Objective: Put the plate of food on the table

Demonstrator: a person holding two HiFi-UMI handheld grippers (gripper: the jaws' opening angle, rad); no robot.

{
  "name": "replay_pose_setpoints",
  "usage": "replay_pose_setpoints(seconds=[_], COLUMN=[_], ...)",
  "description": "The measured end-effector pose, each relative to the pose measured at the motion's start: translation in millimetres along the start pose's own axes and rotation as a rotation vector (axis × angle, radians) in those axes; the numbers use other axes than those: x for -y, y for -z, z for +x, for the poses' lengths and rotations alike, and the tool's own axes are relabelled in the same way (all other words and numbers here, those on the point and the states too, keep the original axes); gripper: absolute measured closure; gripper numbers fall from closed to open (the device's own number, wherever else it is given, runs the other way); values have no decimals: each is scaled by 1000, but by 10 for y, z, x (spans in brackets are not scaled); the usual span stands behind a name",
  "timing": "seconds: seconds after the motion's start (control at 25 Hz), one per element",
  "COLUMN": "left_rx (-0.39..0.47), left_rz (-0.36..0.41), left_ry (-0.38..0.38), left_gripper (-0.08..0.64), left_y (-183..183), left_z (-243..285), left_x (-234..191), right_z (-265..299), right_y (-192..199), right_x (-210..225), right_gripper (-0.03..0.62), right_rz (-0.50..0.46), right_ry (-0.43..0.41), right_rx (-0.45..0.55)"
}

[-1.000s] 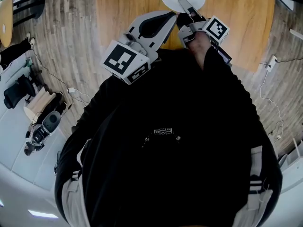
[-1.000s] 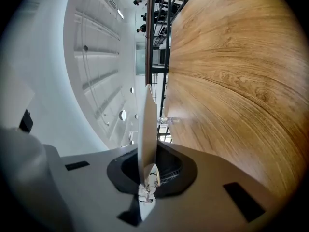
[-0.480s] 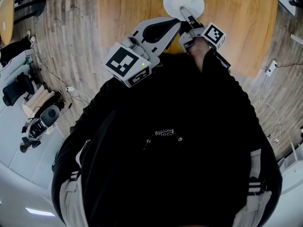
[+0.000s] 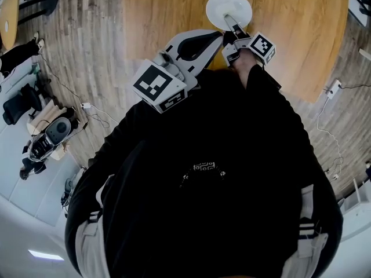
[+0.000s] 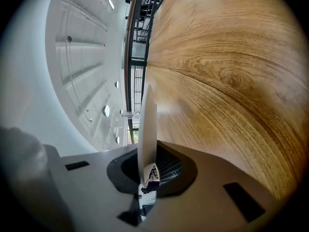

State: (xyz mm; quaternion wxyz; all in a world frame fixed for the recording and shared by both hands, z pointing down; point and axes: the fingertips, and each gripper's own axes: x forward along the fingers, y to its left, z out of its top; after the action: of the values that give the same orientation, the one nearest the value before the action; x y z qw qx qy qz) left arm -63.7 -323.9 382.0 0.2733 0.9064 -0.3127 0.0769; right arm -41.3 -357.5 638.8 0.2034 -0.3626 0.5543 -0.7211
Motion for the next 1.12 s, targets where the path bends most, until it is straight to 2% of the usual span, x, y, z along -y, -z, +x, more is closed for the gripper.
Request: replay_pose_setpoints(seconds=[0.36, 0.72, 1.0, 1.04, 1.12], left_rx=[-31, -16, -36, -37, -35], left_rz=[-24, -7, -40, -47, -63], left_ry=[-24, -17, -30, -30, -29], left_gripper=[554, 554, 554, 554, 554], left_y=[218, 193, 307, 309, 309], left_z=[44, 39, 127, 104, 61], left_x=[-93, -75, -187, -210, -269], right_z=[61, 61, 100, 130, 196], right_y=[-6, 0, -71, -47, -5], right_x=[394, 549, 702, 673, 599], right_gripper=[566, 566, 565, 560, 487], right_rz=[40, 66, 29, 13, 10], right_ry=[17, 58, 82, 88, 94], right_rx=[-13, 1, 15, 15, 21])
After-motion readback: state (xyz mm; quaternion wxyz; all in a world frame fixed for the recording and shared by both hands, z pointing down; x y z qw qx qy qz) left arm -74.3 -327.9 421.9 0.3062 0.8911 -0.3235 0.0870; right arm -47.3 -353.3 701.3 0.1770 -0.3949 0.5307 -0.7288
